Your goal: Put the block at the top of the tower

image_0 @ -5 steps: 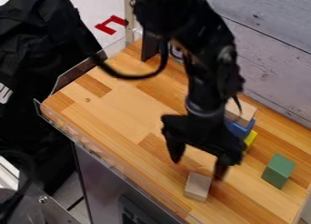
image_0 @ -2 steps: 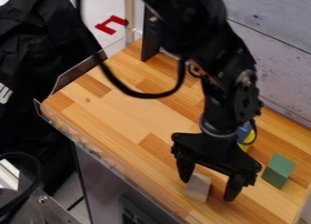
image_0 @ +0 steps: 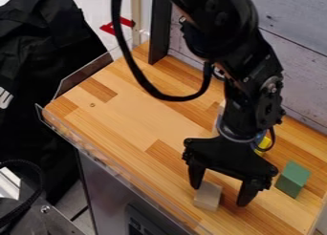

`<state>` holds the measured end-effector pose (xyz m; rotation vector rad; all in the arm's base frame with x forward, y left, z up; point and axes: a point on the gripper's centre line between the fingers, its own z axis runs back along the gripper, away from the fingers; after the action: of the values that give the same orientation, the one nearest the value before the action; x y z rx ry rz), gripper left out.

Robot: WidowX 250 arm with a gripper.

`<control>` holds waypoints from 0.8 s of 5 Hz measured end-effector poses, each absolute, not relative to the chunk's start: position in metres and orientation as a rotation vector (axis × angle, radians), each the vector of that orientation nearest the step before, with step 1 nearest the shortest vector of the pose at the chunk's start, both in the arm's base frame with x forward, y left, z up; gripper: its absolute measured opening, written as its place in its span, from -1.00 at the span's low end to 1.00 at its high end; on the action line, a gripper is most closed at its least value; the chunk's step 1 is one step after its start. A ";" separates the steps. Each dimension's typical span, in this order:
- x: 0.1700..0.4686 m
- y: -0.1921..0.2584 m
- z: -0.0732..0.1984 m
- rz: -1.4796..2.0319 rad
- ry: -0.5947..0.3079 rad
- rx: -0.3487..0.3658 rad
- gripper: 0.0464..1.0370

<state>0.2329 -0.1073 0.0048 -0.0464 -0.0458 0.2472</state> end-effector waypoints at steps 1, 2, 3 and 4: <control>0.233 -0.106 0.004 0.279 -0.040 -0.054 0.92; 0.229 -0.104 0.002 0.299 -0.026 -0.052 0.92; 0.226 -0.104 -0.004 0.330 -0.013 -0.065 0.92; 0.225 -0.101 -0.014 0.361 0.011 -0.058 0.92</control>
<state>0.2253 -0.1010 -0.0145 -0.0578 0.0105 0.3613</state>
